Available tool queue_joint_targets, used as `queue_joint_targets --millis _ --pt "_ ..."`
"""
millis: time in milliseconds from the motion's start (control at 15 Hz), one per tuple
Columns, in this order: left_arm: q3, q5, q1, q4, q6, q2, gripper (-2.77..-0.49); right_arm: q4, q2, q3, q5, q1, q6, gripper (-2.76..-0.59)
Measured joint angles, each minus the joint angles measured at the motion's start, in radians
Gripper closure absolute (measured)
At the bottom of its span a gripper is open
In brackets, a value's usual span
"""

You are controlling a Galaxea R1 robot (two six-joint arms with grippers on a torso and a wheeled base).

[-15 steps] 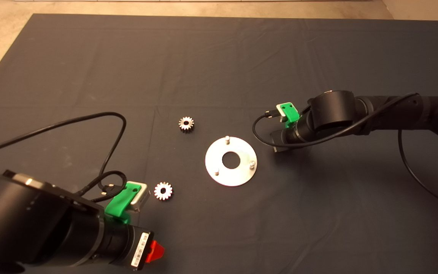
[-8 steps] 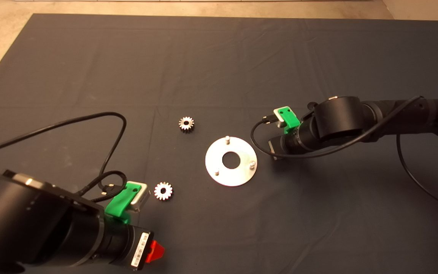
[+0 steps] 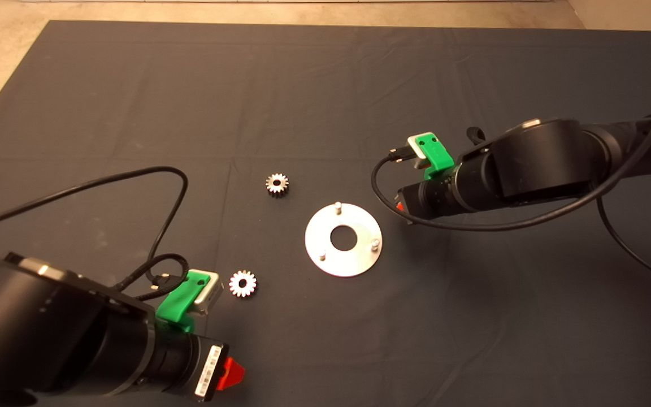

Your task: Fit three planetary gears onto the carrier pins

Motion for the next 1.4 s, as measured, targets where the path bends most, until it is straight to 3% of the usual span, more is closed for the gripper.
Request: queue_joint_targets --millis 400,867,1400 --pt "0.000 0.000 0.000 0.000 0.000 0.000 -2.22 0.031 0.039 0.036 0.000 0.001 0.020 -0.89" --pt "0.000 0.000 0.000 0.000 0.000 0.000 -2.22 0.072 0.091 0.038 -0.002 0.001 0.024 -0.89" --pt "0.000 0.000 0.000 0.011 0.000 0.000 -2.22 0.140 0.106 0.038 -0.003 0.001 0.024 -0.89"
